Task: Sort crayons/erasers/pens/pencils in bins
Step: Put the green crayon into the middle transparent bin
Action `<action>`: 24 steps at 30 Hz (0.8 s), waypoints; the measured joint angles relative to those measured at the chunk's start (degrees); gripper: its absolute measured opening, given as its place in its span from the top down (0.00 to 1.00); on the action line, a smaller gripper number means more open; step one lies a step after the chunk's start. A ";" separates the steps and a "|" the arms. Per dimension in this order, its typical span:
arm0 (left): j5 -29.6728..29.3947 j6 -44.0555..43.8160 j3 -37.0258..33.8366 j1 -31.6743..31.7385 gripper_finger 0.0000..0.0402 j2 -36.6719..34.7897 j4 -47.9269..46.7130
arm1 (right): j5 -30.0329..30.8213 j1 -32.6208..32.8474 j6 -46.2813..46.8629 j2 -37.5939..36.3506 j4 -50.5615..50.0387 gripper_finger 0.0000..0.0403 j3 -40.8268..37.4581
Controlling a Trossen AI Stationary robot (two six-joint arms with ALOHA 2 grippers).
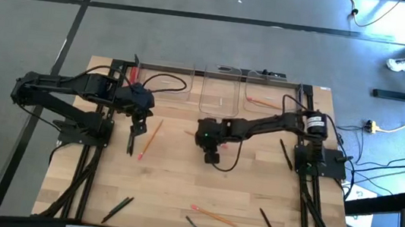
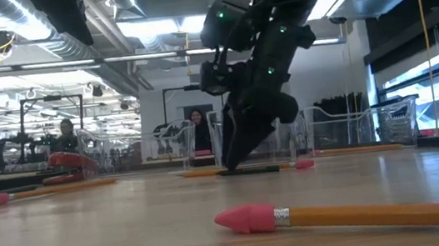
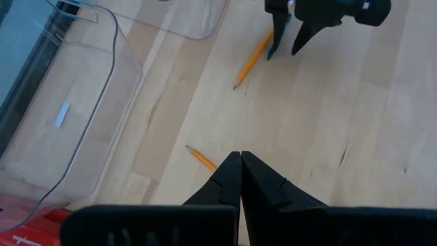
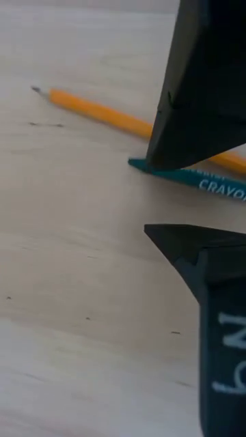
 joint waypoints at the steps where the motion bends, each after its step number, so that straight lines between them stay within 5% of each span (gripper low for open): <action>1: -0.02 -0.04 -0.01 -0.02 1.00 0.00 0.00 | -0.01 0.00 -0.02 0.19 -0.01 0.66 0.00; 14: -1.03 -0.04 -0.04 0.01 1.00 0.02 0.00 | 0.07 -0.59 -1.31 0.94 1.58 0.66 0.02; 24: -1.04 -0.04 -0.04 0.01 1.00 0.02 0.00 | 1.93 -0.61 5.49 0.85 -10.05 0.66 6.02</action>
